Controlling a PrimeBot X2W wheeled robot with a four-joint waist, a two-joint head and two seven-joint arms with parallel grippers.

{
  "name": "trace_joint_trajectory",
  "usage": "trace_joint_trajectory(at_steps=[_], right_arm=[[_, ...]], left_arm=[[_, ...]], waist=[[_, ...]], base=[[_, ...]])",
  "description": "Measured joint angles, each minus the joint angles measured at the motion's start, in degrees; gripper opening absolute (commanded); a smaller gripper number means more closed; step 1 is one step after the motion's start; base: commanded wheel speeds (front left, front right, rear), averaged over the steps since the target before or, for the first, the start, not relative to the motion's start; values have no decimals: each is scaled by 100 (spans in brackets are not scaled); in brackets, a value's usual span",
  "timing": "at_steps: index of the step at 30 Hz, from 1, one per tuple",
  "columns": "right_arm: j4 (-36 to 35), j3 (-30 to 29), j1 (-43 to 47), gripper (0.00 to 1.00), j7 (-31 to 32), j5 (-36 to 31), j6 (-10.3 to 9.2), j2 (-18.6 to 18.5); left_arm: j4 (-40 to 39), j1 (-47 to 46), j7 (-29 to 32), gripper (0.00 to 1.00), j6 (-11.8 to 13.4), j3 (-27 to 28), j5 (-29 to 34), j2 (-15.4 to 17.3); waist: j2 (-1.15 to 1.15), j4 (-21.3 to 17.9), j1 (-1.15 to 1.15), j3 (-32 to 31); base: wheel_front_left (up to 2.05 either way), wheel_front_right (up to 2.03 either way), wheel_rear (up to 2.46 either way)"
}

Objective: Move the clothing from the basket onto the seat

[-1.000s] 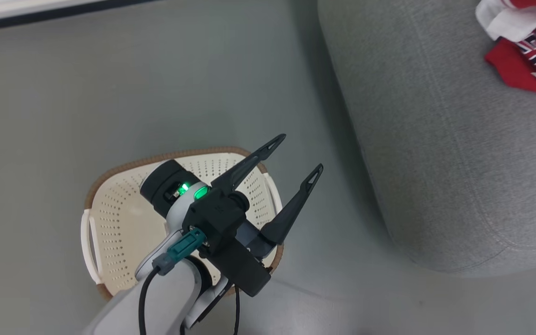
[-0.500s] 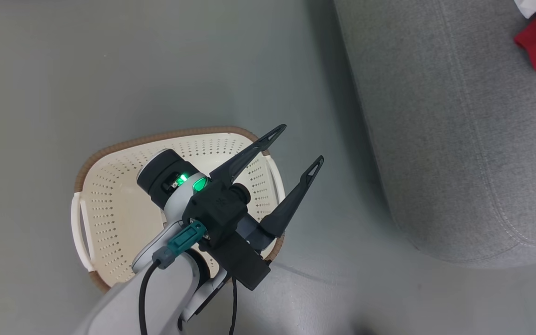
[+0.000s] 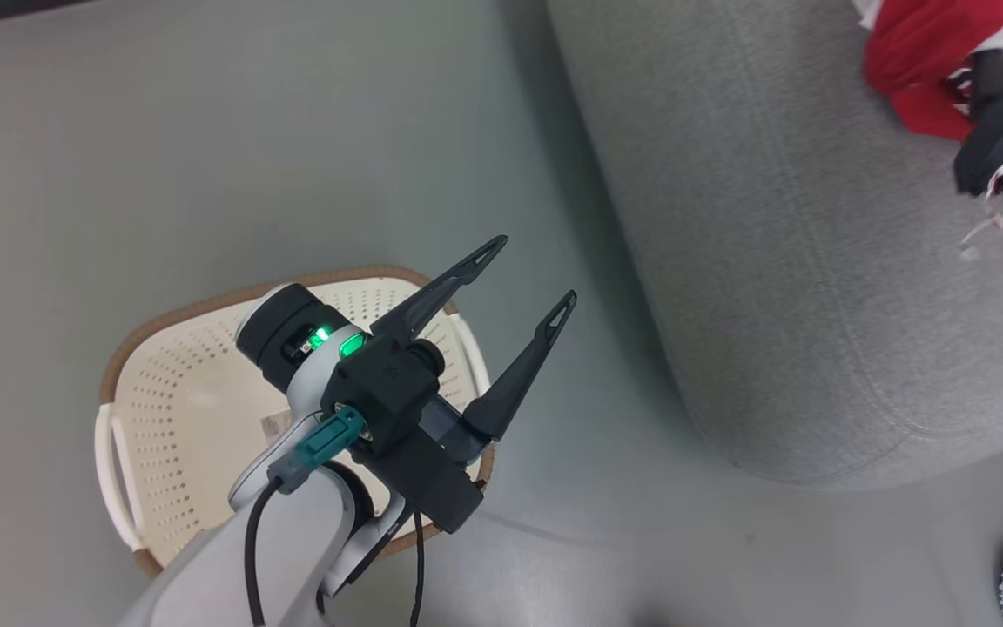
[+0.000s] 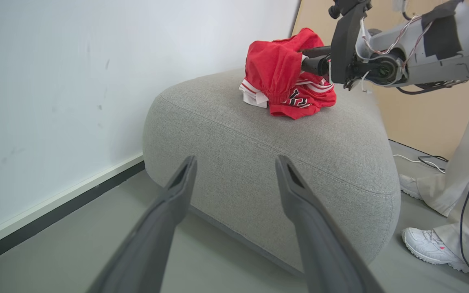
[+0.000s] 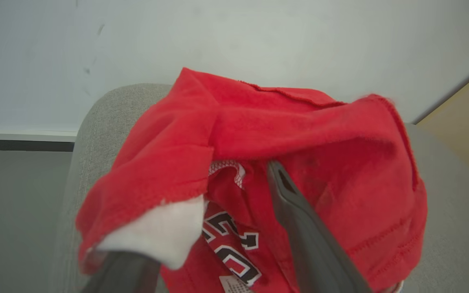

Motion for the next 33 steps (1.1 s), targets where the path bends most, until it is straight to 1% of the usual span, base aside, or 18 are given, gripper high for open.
trace_joint_trajectory(at_steps=[7,13,15,17,21,27,28,31,33], right_arm=[[4,100,442,100,-19,-31,143,133],[-2,103,689,100,-20,-30,200,157],[-98,104,798,100,-20,-30,242,153],[-194,100,878,100,-21,-29,244,153],[-343,93,999,100,-21,-29,283,158],[-605,16,1092,100,-30,-16,293,230],[-940,-2,1523,100,-45,27,294,419],[-1012,-19,1650,100,-45,35,294,455],[-1132,-25,1894,100,-45,54,296,547]], left_arm=[[134,145,-90,100,2,24,-85,-7],[277,245,-205,100,2,47,-157,-47],[382,283,-288,100,8,89,-287,-114],[464,380,-347,100,27,119,-346,-159],[631,485,-467,100,51,187,-439,-199],[899,629,-687,100,102,310,-573,-345],[1228,949,-816,100,165,482,-805,-401],[1318,1055,-865,100,211,558,-848,-407],[1413,1220,-900,100,259,642,-904,-376]], waist=[[0,-230,0,-269],[-1,-350,0,-519],[-1,-395,0,-686],[-1,-410,0,-803],[-1,-412,0,-1052],[-1,-335,-1,-1458],[-1,-82,0,-2016],[-1,10,0,-2147],[-1,167,0,-2339]], base=[[0,0,0],[0,0,0],[0,0,0],[0,0,0],[0,0,0],[0,0,0],[0,0,0],[0,0,0],[0,0,0]])
